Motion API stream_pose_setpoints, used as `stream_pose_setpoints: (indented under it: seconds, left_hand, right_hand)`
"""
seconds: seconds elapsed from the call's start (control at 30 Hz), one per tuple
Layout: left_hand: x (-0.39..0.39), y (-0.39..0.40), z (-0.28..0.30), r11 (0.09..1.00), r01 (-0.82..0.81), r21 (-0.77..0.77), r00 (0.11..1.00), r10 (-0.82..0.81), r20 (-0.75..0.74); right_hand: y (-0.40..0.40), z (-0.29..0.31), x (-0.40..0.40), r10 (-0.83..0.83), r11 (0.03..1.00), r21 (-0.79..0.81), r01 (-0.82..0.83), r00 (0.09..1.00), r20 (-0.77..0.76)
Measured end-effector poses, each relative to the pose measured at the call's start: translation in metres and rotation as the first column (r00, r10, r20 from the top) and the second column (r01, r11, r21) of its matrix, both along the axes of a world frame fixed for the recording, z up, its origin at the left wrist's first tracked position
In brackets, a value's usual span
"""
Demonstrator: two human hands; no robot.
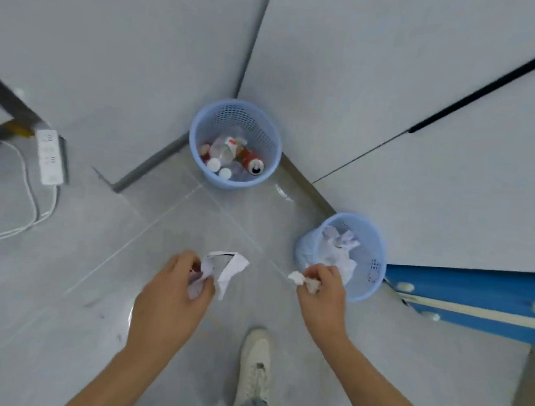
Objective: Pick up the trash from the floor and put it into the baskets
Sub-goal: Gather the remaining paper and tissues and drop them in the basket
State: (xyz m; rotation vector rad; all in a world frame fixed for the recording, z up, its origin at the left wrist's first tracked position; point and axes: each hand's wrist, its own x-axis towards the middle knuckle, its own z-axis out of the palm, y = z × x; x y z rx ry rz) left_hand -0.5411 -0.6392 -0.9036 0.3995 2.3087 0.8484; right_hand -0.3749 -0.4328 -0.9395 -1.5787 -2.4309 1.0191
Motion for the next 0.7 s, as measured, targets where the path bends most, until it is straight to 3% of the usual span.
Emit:
stream_pose_setpoints:
  seconds: [0.23,0.3,0.37,0.43,0.5,0.7]
  left_hand:
    - [0.096,0.204,-0.038,0.953,0.303,0.009,0.948,-0.301,-0.101]
    - [0.118,0.249,-0.058,0.939,0.343,-0.034,0.937,-0.344,-0.06]
    - [0.141,0.286,-0.07,0.929,0.369,-0.032,0.927,-0.365,0.091]
    - [0.154,0.299,-0.074,0.923,0.385,0.019,0.9,-0.38,0.214]
    - [0.161,0.289,-0.066,0.92,0.391,0.038,0.892,-0.389,0.23]
    - [0.125,0.197,0.0,0.889,0.451,-0.081,0.89,-0.44,0.119]
  right_hand:
    - [0.142,-0.024,0.087,-0.294,0.955,-0.033,0.295,0.955,0.046]
    - [0.174,-0.038,0.102,-0.255,0.964,-0.065,0.259,0.965,0.058]
    - [0.206,-0.047,0.117,-0.187,0.971,-0.133,0.197,0.979,0.081]
    - [0.227,-0.046,0.127,-0.201,0.935,-0.287,0.209,0.978,0.057]
    - [0.235,-0.037,0.135,-0.243,0.889,-0.392,0.237,0.969,0.036]
    - [0.191,0.021,0.137,-0.066,0.922,-0.38,0.07,0.998,0.024]
